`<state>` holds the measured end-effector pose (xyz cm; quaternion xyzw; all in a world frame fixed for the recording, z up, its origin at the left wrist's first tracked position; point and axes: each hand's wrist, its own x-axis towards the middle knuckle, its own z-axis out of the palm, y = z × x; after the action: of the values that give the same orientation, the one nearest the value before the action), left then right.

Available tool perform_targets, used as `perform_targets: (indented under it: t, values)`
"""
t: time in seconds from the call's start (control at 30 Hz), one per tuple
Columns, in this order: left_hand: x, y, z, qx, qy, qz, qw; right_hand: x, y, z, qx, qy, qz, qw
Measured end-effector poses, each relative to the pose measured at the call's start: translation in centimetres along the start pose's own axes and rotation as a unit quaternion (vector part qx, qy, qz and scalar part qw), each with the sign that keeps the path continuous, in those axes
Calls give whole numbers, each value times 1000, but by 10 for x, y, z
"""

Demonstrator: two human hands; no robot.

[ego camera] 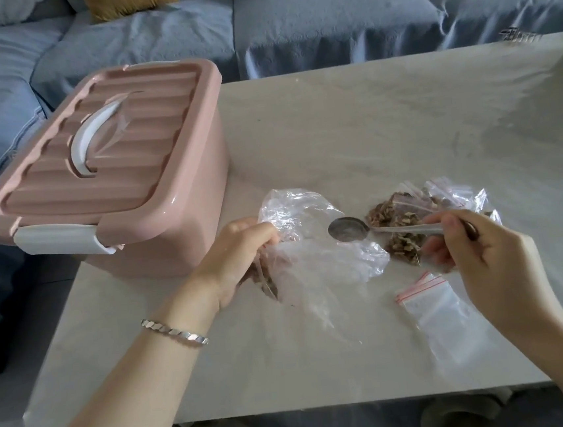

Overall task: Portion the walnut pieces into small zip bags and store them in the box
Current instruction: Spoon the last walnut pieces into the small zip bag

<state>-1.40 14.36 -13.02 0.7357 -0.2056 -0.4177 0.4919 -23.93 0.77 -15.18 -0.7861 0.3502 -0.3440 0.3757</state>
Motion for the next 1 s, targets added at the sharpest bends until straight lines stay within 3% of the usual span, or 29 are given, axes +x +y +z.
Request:
perform_targets:
  t: [0.17, 0.3, 0.47, 0.53, 0.7, 0.83, 1.0]
  values:
    - [7, 4, 0, 144, -41, -3, 989, -3, -1, -5, 6, 5, 0, 1000]
    - [19, 14, -3, 288, -109, -38, 951, -8, -1, -9, 12, -22, -7, 1000]
    - [27, 41, -4, 477, -68, -7, 876, -10, 0, 7, 31, -57, -10, 998]
    - [30, 43, -5, 496, -64, -13, 866, -7, 8, 15, 11, -45, -20, 999]
    - [29, 15, -2, 385, -87, -85, 915, -15, 28, 30, -33, -24, -39, 998]
    - [25, -8, 10, 270, -66, -101, 955, -36, 38, 41, -3, 1, -5, 1000]
    - [19, -24, 26, 130, -26, -61, 989, -54, 39, 49, 45, 26, 40, 998]
